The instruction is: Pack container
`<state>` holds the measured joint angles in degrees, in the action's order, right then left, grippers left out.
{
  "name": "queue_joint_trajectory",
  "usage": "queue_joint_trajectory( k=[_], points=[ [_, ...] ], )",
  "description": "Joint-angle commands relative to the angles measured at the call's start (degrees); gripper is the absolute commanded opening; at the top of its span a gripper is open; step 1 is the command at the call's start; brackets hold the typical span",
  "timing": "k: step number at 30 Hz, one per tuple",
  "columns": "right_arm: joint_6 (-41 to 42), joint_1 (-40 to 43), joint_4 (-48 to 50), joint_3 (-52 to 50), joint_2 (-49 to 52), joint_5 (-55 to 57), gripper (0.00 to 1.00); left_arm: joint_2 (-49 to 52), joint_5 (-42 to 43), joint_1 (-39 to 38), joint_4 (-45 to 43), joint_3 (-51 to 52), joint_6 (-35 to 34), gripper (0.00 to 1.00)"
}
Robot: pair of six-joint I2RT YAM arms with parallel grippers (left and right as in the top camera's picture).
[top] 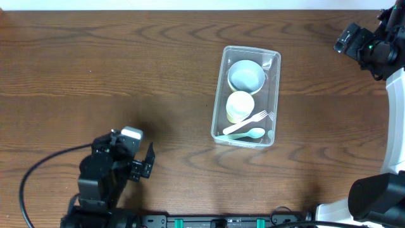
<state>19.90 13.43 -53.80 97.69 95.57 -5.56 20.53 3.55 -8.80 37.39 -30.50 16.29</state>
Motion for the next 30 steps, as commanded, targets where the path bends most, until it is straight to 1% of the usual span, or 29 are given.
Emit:
queue_joint_trajectory(
  k=[1,8,14,22,30],
  points=[
    [-0.3,0.5,0.0,0.0,0.0,0.2,0.99,-4.0,0.6,0.5,-0.4,4.0,-1.7,0.98],
    [-0.3,0.5,0.0,0.0,0.0,0.2,0.99,-10.3,0.6,0.5,-0.4,11.0,-4.6,0.98],
    [-0.3,0.5,0.0,0.0,0.0,0.2,0.99,-13.4,0.6,0.5,-0.4,15.6,-4.6,0.98],
    [-0.3,0.5,0.0,0.0,0.0,0.2,0.99,-15.3,0.6,0.5,-0.4,18.0,-4.6,0.98],
    [-0.3,0.5,0.0,0.0,0.0,0.2,0.99,-19.6,0.5,0.5,-0.2,18.1,-4.6,0.98]
  ],
)
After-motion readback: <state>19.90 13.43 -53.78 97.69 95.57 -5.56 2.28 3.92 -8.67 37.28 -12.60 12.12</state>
